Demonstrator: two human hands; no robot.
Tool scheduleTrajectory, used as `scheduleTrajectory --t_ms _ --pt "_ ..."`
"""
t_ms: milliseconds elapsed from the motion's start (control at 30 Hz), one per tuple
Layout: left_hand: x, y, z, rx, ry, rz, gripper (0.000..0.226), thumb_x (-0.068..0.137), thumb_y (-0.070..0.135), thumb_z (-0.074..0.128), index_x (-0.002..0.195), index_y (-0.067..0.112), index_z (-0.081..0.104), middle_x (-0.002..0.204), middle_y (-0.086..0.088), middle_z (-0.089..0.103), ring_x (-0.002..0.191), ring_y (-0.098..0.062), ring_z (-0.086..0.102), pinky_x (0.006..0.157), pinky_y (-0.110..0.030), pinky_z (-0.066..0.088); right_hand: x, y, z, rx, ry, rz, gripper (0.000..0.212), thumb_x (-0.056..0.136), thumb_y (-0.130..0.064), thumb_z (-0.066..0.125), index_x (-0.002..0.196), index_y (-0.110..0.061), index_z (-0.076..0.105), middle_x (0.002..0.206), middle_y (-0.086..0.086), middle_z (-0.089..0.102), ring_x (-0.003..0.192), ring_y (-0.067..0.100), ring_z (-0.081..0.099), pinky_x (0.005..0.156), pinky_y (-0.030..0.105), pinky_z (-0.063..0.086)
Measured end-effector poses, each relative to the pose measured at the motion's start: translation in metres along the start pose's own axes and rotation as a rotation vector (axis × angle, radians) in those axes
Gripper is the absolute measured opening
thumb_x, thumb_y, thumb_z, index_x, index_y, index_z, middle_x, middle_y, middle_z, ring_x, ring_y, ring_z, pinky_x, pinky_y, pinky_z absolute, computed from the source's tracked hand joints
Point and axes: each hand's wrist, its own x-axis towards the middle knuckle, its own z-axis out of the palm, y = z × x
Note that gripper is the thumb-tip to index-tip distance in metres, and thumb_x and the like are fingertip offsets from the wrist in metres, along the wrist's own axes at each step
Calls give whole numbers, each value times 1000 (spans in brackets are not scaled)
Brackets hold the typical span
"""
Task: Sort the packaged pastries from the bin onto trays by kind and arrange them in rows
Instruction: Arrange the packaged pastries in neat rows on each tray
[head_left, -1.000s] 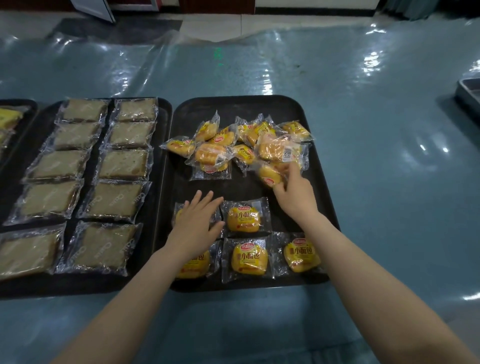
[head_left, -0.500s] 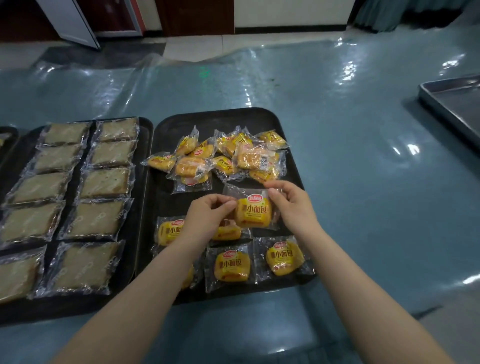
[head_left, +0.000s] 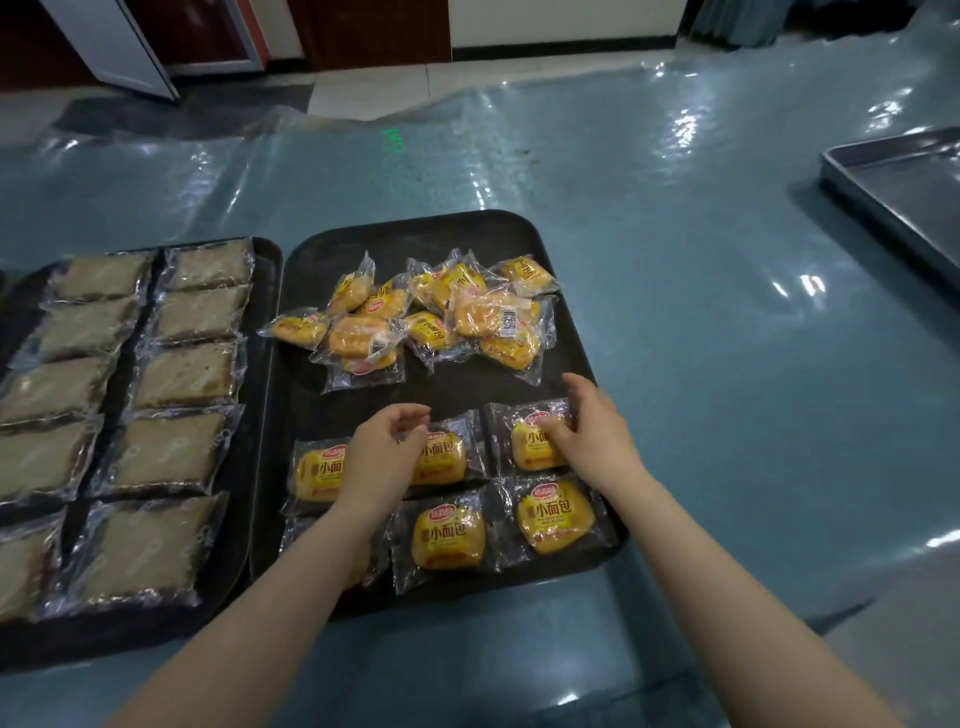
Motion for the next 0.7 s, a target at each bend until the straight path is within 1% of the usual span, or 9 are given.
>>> scheduleTrajectory --t_ms 67,133,233,333,400,467,533,633,700 --pt "4 -9 -7 51 29 5 21 91 17 56 109 27 61 104 14 62 96 2 55 71 -13 40 -2 -4 7 -222 95 -138 66 91 -42 59 148 -27 29 157 2 23 144 24 20 115 42 24" --pt "8 -17 -13 85 60 -4 22 91 17 56 109 29 61 105 14 61 97 0 54 69 -12 38 -4 -8 13 -347 15 -309 63 92 -46 52 148 -32 26 160 -3 14 148 22 7 117 43 13" --pt "13 -25 -23 91 92 -20 26 90 15 56 112 29 61 107 11 61 97 -2 55 69 -14 39 -6 -9 25 -475 -189 -386 58 94 -49 47 147 -36 28 159 -2 19 148 21 6 117 44 5" --pt "16 -28 -33 113 123 -9 28 91 17 55 114 33 59 105 13 62 85 2 56 65 -15 42 -1 -20 31 -405 -92 -362 53 94 -48 47 143 -33 37 157 -2 25 147 20 7 116 45 3" --pt "19 -26 -39 125 136 4 29 91 18 55 115 35 58 105 10 63 77 -3 60 63 -20 48 8 -34 35 -364 -21 -379 53 93 -48 49 142 -33 40 157 -2 25 147 19 6 115 42 1" --pt "26 -23 -42 141 142 20 33 91 17 55 121 31 56 120 5 59 98 -14 61 82 -33 52 21 -49 38 -349 32 -390 54 92 -45 52 143 -33 38 158 -1 21 148 20 3 114 40 0" --pt "36 -20 -46 176 162 63 41 91 14 56 129 30 51 138 3 48 125 -15 44 103 -34 37 37 -61 38 -355 72 -393 56 92 -43 54 144 -33 34 160 1 16 148 24 -1 115 41 3" --pt "56 -14 -51 246 177 126 54 89 14 58 137 30 42 151 3 29 139 -14 24 108 -29 22 65 -75 39 -406 80 -379 61 92 -40 55 146 -34 27 161 6 7 147 33 -7 117 50 9" --pt "73 -13 -52 346 154 130 63 88 19 61 143 34 33 157 3 14 143 -18 12 114 -38 19 83 -81 41 -463 28 -356 66 93 -40 54 148 -36 20 161 7 3 146 37 -10 117 54 8"
